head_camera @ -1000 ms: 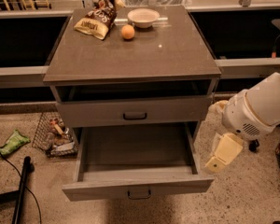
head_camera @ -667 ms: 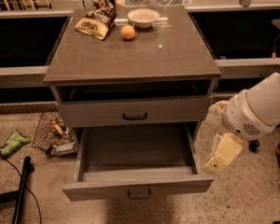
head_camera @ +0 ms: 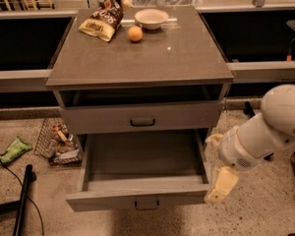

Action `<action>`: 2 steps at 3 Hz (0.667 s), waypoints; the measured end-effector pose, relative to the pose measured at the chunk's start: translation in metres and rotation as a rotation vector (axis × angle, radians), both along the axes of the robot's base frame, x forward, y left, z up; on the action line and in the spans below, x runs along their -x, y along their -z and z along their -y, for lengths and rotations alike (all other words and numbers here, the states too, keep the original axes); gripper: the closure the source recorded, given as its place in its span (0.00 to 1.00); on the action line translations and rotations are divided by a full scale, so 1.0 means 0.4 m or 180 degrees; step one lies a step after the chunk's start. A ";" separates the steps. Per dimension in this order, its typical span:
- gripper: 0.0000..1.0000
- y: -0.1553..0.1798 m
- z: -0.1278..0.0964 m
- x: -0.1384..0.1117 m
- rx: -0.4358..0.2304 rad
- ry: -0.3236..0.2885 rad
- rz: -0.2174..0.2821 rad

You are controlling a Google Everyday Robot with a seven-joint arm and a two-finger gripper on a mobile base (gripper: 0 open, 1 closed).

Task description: Close middle drawer

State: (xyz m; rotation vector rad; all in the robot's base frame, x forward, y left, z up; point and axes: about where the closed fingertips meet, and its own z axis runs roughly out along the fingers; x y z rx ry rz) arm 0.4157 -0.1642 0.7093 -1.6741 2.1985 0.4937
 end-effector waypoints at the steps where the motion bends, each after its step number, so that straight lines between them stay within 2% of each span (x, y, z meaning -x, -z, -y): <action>1: 0.00 0.154 -0.001 0.009 -0.0111 -0.0260 0.0065; 2: 0.00 0.275 -0.010 0.021 -0.0213 -0.0524 0.0109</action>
Offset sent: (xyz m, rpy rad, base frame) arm -0.0140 0.0062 -0.1703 0.1075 -0.0530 0.2649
